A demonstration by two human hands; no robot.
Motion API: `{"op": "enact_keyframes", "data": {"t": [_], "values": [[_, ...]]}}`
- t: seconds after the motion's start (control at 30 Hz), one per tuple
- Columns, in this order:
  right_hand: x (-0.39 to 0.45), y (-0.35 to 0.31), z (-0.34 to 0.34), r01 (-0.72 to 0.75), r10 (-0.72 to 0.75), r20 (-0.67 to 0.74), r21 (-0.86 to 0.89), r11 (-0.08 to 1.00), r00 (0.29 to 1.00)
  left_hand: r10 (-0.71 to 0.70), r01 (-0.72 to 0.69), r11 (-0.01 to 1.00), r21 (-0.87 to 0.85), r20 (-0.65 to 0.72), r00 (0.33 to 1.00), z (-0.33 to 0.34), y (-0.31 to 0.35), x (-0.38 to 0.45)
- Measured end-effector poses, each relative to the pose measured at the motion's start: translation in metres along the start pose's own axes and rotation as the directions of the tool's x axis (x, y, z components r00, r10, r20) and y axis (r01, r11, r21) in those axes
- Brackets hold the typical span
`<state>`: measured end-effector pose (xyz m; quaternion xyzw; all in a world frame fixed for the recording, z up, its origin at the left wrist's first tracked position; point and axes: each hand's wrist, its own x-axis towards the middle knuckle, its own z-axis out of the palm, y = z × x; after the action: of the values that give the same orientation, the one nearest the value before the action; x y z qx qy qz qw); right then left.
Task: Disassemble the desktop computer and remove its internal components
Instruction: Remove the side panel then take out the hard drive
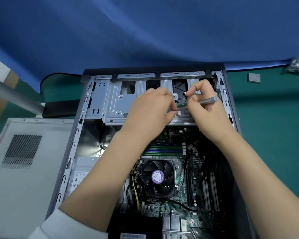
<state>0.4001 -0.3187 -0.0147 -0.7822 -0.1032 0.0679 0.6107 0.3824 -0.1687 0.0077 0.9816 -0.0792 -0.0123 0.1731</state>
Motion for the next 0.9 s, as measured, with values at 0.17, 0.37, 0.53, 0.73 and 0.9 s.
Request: {"op": "enact_keyframes", "data": {"t": [0.17, 0.37, 0.53, 0.73, 0.9], "values": [[0.001, 0.001, -0.002, -0.001, 0.015, -0.098, 0.147, 0.989, 0.995, 0.013, -0.015, 0.995, 0.101, 0.024, 1.0, -0.006, 0.007, 0.006], [0.001, 0.0, -0.003, -0.002, 0.023, -0.135, 0.152, 0.988, 0.991, 0.01, -0.017, 0.991, 0.131, 0.052, 0.999, -0.009, 0.01, 0.01], [0.001, 0.002, -0.004, 0.016, 0.007, -0.14, 0.163, 0.986, 0.99, -0.024, 0.027, 0.999, -0.046, 0.073, 0.997, -0.011, 0.007, 0.011], [-0.001, 0.001, -0.005, 0.038, -0.021, -0.136, 0.118, 0.992, 0.99, -0.198, 0.187, 0.844, -0.502, 0.033, 0.98, -0.016, -0.006, 0.001], [-0.004, 0.001, -0.004, 0.028, -0.033, -0.085, -0.054, 0.998, 0.996, -0.323, 0.22, 0.542, -0.811, 0.041, 0.946, -0.019, -0.025, -0.018]]}}
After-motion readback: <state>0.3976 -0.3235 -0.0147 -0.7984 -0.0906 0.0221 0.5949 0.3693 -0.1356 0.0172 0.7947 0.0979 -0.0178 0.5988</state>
